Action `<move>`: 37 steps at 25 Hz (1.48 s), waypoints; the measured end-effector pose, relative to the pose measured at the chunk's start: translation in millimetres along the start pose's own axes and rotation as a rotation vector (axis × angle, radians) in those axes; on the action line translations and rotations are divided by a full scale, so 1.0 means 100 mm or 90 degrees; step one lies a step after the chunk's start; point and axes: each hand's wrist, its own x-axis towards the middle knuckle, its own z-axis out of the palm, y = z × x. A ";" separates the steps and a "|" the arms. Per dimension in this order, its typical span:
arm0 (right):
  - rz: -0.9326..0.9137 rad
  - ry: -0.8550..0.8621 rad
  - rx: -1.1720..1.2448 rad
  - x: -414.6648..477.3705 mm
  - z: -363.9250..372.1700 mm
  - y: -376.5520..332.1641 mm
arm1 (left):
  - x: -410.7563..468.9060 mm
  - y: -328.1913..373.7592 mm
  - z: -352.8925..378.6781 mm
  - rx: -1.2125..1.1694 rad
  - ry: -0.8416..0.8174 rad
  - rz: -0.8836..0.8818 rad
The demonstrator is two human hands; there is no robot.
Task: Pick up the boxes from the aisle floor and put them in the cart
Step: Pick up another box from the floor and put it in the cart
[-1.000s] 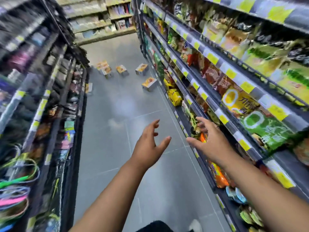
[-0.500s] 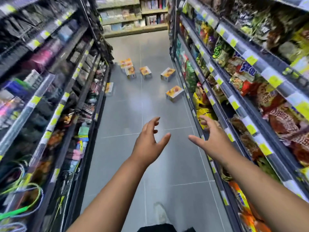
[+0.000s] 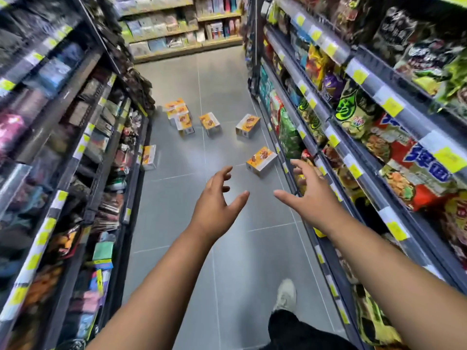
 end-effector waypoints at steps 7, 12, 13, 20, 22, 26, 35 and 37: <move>0.007 -0.058 -0.004 1.97 0.05 0.03 | 1.81 -0.02 -0.02 0.009 0.038 -0.050; 0.024 -0.067 -0.036 3.24 0.26 0.10 | 3.02 -0.32 -0.06 0.006 0.029 -0.067; 0.035 -0.066 -0.042 3.49 0.32 0.11 | 3.31 -0.42 -0.06 0.002 0.019 -0.075; 0.097 -0.022 -0.068 5.09 0.66 0.18 | 5.19 -0.83 -0.14 0.060 -0.074 -0.059; 0.116 -0.022 -0.083 5.49 0.75 0.25 | 5.64 -0.90 -0.12 0.084 -0.098 -0.050; 0.140 -0.032 -0.093 6.22 0.94 0.65 | 6.34 -1.18 0.10 0.100 -0.121 -0.085; 0.181 -0.143 -0.133 7.60 1.79 2.23 | 7.31 -2.46 1.34 0.132 -0.137 -0.213; 0.206 -0.170 -0.148 7.73 2.09 2.77 | 7.42 -2.88 1.70 0.141 -0.160 -0.223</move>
